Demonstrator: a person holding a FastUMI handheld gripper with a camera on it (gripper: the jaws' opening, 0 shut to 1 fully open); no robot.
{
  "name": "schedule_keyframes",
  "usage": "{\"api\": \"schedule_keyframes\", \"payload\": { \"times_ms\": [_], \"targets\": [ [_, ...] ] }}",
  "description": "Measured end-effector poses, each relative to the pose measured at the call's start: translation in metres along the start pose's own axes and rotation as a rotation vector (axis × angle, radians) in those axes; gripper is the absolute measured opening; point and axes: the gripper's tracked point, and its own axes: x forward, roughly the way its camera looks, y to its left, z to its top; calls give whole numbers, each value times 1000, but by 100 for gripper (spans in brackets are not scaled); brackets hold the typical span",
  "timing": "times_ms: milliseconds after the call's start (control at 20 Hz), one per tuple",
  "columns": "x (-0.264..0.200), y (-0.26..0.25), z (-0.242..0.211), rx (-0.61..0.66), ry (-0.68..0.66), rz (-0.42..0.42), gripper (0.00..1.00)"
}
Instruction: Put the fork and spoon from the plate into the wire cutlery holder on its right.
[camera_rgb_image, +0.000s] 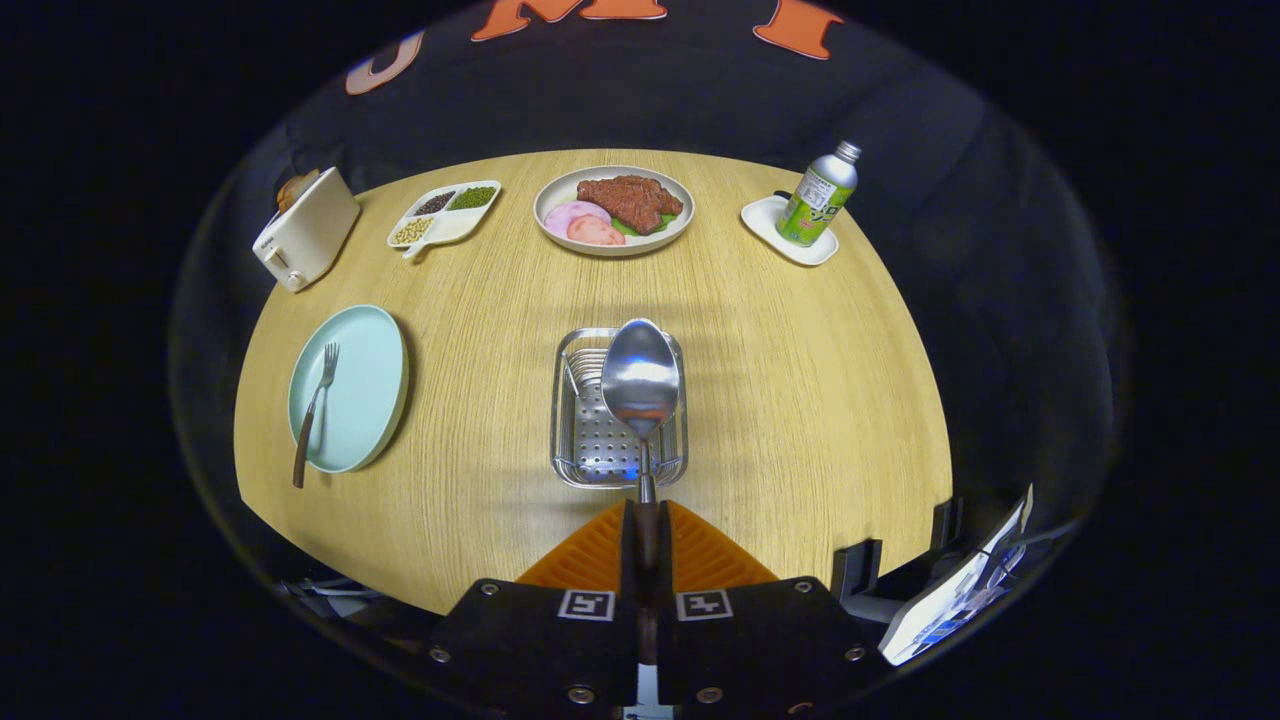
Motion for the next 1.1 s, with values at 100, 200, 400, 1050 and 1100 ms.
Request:
{"api": "schedule_keyframes", "payload": {
  "times_ms": [100, 200, 400, 1050, 1100],
  "targets": [
    [-3, 1, 8, 7, -25, 3, 12],
    [-4, -3, 24, 10, -70, -12, 14],
    [-20, -9, 69, -16, -241, -53, 18],
    [-143, 71, 181, 73, -955, 58, 84],
    [-147, 76, 185, 75, -972, 56, 87]
  ]
}}
